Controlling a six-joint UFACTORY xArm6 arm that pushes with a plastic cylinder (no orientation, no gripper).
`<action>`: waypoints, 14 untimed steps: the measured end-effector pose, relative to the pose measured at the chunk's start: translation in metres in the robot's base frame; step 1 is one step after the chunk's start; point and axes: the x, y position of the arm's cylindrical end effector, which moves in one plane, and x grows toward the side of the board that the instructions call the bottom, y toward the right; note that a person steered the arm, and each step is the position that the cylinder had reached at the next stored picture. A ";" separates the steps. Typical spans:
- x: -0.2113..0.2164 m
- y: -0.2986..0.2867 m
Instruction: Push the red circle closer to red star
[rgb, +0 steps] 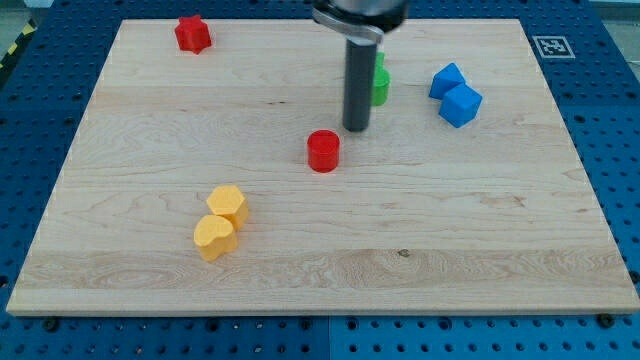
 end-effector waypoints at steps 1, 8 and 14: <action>0.036 0.029; 0.052 -0.039; -0.014 -0.132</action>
